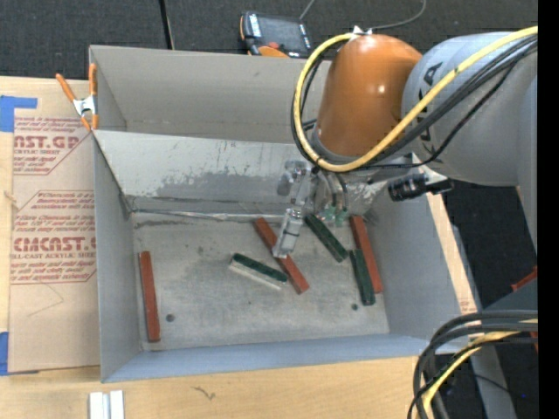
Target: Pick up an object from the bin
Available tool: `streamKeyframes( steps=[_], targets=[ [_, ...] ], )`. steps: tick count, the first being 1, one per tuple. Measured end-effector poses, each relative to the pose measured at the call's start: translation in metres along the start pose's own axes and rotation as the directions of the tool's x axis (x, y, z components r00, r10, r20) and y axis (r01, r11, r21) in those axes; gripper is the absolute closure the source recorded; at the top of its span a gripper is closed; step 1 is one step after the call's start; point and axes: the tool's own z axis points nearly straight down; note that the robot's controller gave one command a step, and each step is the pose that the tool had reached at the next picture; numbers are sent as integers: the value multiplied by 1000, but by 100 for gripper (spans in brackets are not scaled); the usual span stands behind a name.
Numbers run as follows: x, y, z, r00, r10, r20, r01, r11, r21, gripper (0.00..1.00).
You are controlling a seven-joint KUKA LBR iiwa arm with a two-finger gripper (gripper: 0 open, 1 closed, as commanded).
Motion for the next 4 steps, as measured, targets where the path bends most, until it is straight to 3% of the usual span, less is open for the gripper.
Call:
streamKeyframes(
  steps=[1,2,3,4],
  targets=[
    [-3,-11,80,982,186,-6,-186,982,3,0],
    [52,-18,148,998,-62,-8,62,998,2,0],
    [50,-17,146,998,-60,-3,60,998,0,100],
    [76,-46,-1,1000,-22,4,22,1000,-1,100]
  ],
)
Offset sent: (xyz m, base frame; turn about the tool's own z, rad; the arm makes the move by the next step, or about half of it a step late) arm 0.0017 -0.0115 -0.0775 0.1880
